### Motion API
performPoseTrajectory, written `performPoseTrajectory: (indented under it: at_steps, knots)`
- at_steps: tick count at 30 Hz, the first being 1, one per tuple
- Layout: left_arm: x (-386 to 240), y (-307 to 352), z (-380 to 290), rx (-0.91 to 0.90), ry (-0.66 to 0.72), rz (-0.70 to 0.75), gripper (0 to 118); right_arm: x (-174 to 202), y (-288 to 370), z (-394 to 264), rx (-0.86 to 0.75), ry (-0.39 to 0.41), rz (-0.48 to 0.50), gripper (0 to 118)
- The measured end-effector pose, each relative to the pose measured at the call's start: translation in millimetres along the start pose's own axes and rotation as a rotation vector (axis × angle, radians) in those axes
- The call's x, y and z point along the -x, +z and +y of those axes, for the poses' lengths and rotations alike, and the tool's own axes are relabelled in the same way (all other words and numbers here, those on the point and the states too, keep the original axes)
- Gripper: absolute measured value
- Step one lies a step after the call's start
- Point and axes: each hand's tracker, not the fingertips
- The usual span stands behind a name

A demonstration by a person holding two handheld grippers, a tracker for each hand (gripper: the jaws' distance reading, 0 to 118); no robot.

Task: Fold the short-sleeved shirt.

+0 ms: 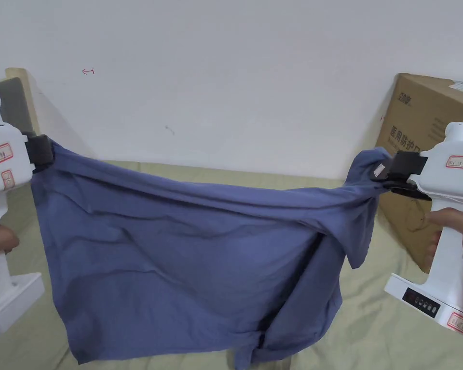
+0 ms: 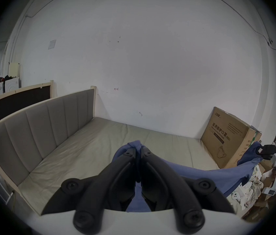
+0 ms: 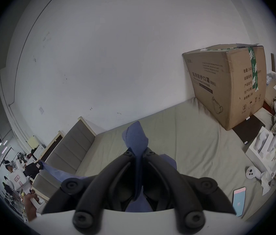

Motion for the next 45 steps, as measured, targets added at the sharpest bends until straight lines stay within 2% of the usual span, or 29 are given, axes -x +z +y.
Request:
performPoseTrajectory:
  at_steps: [13, 17, 23, 26, 35, 45]
  knots:
    - [-19, -73, 83, -0.023, -0.033, 0.025, 5, 39, -64, 79, -0.065, 0.08, -0.051, 5]
    - [-19, -107, 110, -0.038, -0.031, 0.031, 5, 58, -85, 106, -0.102, 0.143, -0.074, 5]
    - [-24, -139, 138, -0.054, -0.017, 0.065, 5, 69, -118, 136, -0.129, 0.129, -0.061, 5]
    - [-21, -155, 145, -0.061, 0.003, 0.075, 5, 75, -130, 140, -0.159, 0.174, -0.079, 5]
    - [-9, -185, 119, -0.033, 0.003, 0.08, 5, 75, -157, 122, -0.135, 0.211, -0.064, 5]
    - [15, -174, 25, 0.07, -0.009, 0.087, 5, 50, -166, 40, 0.002, 0.235, -0.002, 5]
